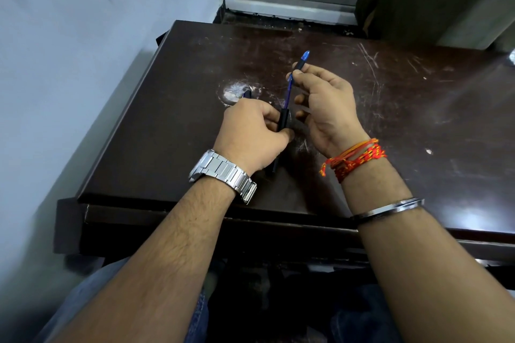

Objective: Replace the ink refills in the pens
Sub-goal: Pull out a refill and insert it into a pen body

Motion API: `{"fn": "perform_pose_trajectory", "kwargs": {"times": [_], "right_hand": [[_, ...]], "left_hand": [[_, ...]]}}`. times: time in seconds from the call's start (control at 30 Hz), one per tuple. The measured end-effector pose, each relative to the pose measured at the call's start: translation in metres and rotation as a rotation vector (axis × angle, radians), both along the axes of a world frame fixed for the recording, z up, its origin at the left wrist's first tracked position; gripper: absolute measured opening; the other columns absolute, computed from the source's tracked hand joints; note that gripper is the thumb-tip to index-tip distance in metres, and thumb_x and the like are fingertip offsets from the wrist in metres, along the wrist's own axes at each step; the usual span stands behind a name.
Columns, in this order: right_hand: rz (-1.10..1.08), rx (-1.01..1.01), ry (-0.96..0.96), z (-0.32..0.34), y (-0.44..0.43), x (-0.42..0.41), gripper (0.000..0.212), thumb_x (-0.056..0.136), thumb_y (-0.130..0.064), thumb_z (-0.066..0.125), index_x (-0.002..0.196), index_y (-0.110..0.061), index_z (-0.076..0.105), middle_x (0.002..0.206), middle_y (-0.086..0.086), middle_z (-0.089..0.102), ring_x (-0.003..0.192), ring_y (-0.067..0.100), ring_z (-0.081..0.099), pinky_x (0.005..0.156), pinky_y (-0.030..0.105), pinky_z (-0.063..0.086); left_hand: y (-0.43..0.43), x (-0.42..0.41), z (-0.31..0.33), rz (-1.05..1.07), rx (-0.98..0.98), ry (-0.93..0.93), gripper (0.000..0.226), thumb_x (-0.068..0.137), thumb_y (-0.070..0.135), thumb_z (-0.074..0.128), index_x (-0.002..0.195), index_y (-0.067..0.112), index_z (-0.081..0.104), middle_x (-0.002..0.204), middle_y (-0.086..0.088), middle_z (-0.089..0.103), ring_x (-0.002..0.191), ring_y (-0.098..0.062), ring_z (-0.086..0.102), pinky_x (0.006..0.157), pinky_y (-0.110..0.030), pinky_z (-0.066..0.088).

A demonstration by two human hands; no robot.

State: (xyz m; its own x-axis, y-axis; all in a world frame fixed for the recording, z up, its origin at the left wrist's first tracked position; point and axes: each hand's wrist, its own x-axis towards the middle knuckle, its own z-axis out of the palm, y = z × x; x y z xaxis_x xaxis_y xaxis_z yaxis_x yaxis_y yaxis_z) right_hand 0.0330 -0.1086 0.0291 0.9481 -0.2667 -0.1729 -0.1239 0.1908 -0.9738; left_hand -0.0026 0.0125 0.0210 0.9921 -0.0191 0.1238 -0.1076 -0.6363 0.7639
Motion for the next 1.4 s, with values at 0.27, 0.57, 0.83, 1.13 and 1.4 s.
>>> {"fn": "perform_pose_trajectory", "kwargs": {"times": [0.27, 0.57, 0.83, 1.13, 1.4], "right_hand": [[-0.031, 0.052, -0.030, 0.003, -0.003, 0.000, 0.012, 0.091, -0.009, 0.063, 0.091, -0.018, 0.071, 0.087, 0.002, 0.071, 0.052, 0.006, 0.045, 0.045, 0.022, 0.034], [0.034, -0.018, -0.023, 0.000, 0.001, -0.001, 0.012, 0.087, -0.008, 0.064, 0.084, -0.017, 0.072, 0.084, 0.006, 0.067, 0.048, 0.008, 0.041, 0.044, 0.023, 0.033], [0.148, -0.010, -0.017, 0.001, 0.007, -0.009, 0.018, 0.088, -0.002, 0.056, 0.083, -0.010, 0.071, 0.077, 0.008, 0.064, 0.039, 0.001, 0.047, 0.038, 0.015, 0.035], [0.157, -0.018, -0.036, -0.001, 0.008, -0.011, 0.025, 0.082, -0.003, 0.066, 0.061, -0.017, 0.068, 0.056, -0.008, 0.061, 0.043, 0.000, 0.049, 0.040, 0.016, 0.037], [0.112, 0.000, -0.040, -0.003, 0.005, -0.008, 0.020, 0.077, -0.022, 0.078, 0.069, -0.020, 0.060, 0.066, -0.003, 0.061, 0.050, 0.006, 0.048, 0.047, 0.024, 0.037]], "left_hand": [[0.000, -0.001, -0.001, 0.008, 0.011, 0.013, 0.014, 0.066, 0.032, 0.082, 0.068, 0.029, 0.069, 0.057, 0.018, 0.062, 0.056, 0.010, 0.057, 0.049, 0.003, 0.037], [0.000, -0.001, 0.000, 0.014, 0.015, 0.010, 0.025, 0.066, 0.032, 0.083, 0.059, 0.035, 0.059, 0.056, 0.018, 0.060, 0.055, 0.008, 0.059, 0.049, 0.003, 0.038], [0.000, 0.002, -0.001, 0.077, -0.044, -0.064, 0.011, 0.068, 0.032, 0.081, 0.070, 0.025, 0.072, 0.057, 0.012, 0.065, 0.055, 0.003, 0.061, 0.050, -0.006, 0.042], [0.001, 0.001, 0.002, 0.137, -0.059, -0.110, 0.013, 0.068, 0.030, 0.081, 0.065, 0.026, 0.068, 0.056, 0.014, 0.063, 0.055, 0.004, 0.061, 0.050, -0.003, 0.042], [0.002, 0.001, 0.003, 0.135, -0.085, -0.101, 0.012, 0.068, 0.030, 0.082, 0.070, 0.028, 0.070, 0.056, 0.016, 0.062, 0.055, 0.007, 0.060, 0.048, -0.001, 0.039]]}}
